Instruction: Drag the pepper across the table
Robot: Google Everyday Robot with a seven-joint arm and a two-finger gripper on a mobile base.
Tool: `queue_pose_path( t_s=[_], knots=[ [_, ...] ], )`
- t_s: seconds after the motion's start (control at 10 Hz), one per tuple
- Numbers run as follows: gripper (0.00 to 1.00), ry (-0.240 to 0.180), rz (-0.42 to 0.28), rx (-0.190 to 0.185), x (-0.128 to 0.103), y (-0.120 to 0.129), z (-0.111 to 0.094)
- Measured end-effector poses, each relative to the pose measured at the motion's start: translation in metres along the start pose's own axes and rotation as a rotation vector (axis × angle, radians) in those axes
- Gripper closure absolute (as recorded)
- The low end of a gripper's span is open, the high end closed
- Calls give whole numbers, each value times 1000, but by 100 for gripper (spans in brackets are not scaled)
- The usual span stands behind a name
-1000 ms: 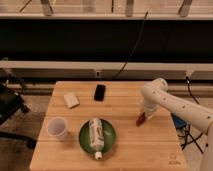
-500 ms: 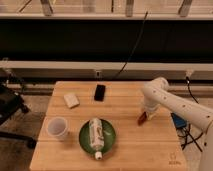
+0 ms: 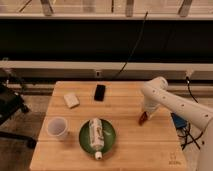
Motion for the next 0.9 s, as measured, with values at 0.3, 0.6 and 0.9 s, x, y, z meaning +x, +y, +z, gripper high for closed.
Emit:
queue_pose_path(
  t_s=[0.3,0.6,0.9],
  knots=[
    [97,10,-26,-9,2,-1,0],
    [97,20,-52,-20,3,-2,0],
    [97,29,-76,-31,4,-2,1]
  ],
)
